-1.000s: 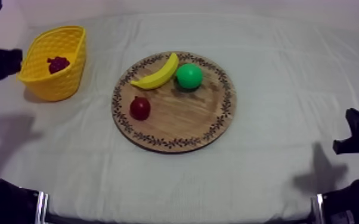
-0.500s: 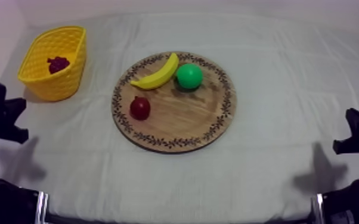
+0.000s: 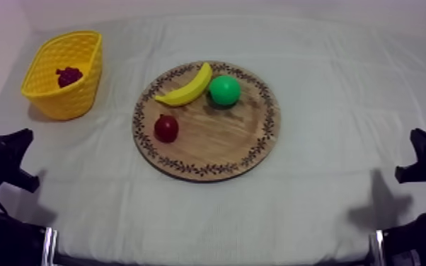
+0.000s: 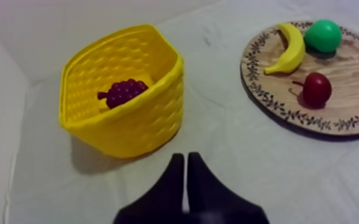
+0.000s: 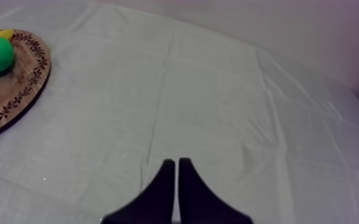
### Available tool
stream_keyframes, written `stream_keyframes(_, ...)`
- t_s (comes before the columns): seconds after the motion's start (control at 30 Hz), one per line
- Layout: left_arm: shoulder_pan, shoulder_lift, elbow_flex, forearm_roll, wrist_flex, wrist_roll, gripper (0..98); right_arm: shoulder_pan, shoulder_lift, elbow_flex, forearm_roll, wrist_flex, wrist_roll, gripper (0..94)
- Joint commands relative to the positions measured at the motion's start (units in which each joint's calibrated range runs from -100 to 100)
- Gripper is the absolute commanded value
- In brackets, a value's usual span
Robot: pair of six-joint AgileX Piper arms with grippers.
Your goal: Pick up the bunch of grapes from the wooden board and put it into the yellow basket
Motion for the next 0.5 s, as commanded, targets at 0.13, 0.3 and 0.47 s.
stream_keyframes(0.13,0.0,-3.1,0.7,-2.15,-0.8,14.5,0.1,0.0,0.0,0.0,0.0,0.0,0.0,0.3)
stream_keyframes(0.3,0.0,-4.9,1.8,-2.49,-2.5,17.9,0.1,0.0,0.0,0.0,0.0,0.0,0.0,0.3)
stream_keyframes(0.47,-0.1,-5.3,2.9,-2.64,-5.3,18.1,0.1,0.0,0.0,0.0,0.0,0.0,0.0,0.3)
